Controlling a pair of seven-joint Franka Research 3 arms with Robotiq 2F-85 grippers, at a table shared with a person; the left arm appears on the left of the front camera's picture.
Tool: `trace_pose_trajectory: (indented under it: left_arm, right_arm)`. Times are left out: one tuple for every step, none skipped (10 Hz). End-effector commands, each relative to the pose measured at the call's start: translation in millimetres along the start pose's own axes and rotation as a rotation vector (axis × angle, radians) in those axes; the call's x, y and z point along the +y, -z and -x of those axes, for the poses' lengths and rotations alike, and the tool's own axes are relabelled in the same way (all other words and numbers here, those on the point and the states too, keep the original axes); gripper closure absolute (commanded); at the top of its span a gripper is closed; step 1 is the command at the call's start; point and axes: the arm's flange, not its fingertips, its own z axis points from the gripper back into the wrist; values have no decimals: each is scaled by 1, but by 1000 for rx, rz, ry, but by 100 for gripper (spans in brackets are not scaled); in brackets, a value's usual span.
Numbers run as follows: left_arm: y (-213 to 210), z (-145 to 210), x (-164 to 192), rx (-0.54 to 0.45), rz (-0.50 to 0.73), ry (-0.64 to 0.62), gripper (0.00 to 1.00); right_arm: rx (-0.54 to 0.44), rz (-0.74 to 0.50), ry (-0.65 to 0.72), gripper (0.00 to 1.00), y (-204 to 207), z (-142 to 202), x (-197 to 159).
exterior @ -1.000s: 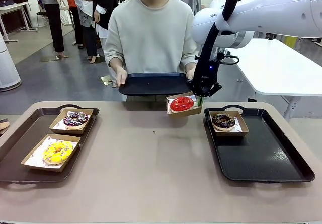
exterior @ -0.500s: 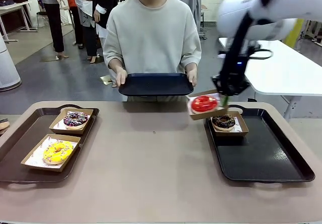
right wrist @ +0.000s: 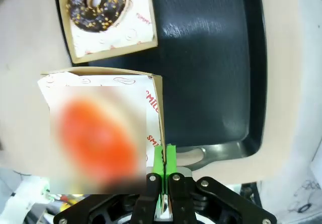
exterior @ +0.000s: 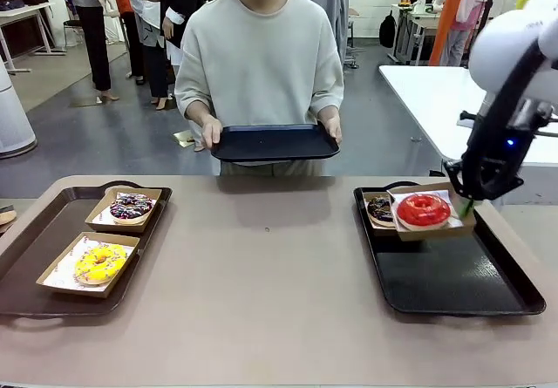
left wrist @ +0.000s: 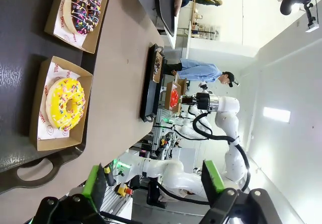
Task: Individually package the donuts and arrange them on the tray.
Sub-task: Place the picked Paper togo box on the Handle tray.
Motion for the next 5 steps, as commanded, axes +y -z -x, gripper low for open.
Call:
trace_pose_trajectory:
  left_arm:
    - [-2,2,-2,-2,12,6,0]
    - [-2,2,-2,-2,12,6,0]
    - [-2,2,-2,-2,12,6,0]
    - [-2,2,-2,-2,12,6,0]
    - [-2,2,-2,-2,12,6,0]
  right_arm:
    - [-44,-51,-35,99,16,13,-4]
    - [-39,-48,-31,99,29,9,-6]
    - [-35,-54,-39,99,35,6,-7]
    - [-28,-61,-54,99,39,2,-6]
    - [-41,-63,-51,99,39,-2,-2]
